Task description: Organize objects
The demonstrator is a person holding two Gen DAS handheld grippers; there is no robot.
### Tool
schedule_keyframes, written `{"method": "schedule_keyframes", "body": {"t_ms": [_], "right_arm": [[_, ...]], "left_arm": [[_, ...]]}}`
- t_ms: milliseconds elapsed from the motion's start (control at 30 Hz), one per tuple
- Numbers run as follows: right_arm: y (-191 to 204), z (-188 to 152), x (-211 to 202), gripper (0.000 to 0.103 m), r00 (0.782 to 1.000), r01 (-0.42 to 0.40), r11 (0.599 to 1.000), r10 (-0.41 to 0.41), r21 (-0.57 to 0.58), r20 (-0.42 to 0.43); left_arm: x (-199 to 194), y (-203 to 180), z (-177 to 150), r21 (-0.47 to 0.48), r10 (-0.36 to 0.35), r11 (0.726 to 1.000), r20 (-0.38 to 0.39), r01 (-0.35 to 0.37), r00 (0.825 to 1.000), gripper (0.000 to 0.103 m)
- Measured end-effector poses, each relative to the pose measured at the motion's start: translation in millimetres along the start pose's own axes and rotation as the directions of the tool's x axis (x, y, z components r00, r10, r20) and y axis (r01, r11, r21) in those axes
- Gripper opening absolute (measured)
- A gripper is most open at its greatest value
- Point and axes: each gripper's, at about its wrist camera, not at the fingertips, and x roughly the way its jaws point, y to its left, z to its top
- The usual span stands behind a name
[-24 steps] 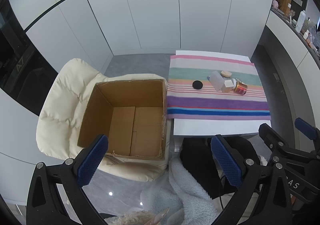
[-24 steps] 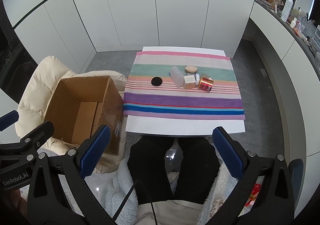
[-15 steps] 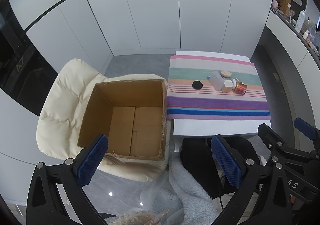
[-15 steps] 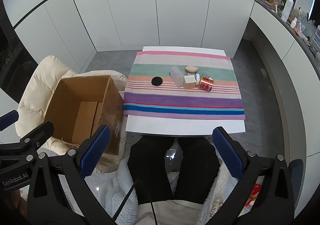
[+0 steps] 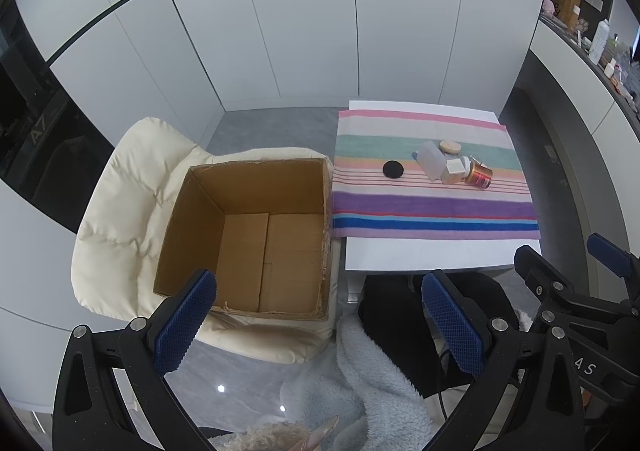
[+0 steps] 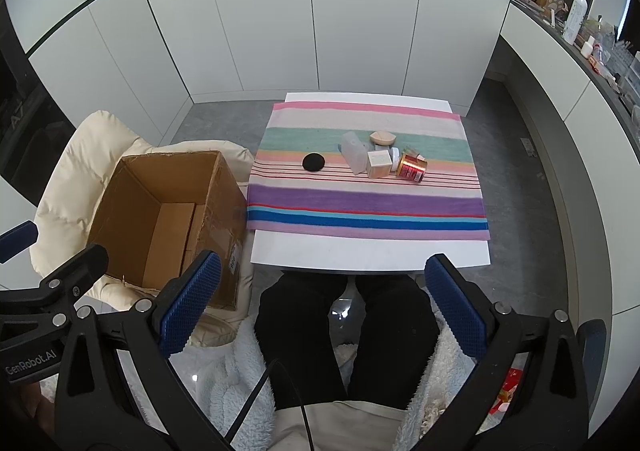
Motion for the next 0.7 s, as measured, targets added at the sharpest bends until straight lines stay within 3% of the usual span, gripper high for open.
{"method": "schedule_keyframes", "body": {"t_ms": [467, 700], "right_arm": [[-6, -1, 6, 0.103, 1.000, -0.014, 1.000, 0.014, 0.007, -0.011], [-17, 3, 11, 0.103, 0.999, -0.026, 0.999, 0.027, 0.018, -0.018]], "left_arm": [[7, 3, 6, -0.035, -0.002, 0.999, -0.015, 0.002, 1.000, 0.103], [-3, -11, 15, -0.032, 0.019, 0.999, 0.020, -0.018, 1.000, 0.103]]}}
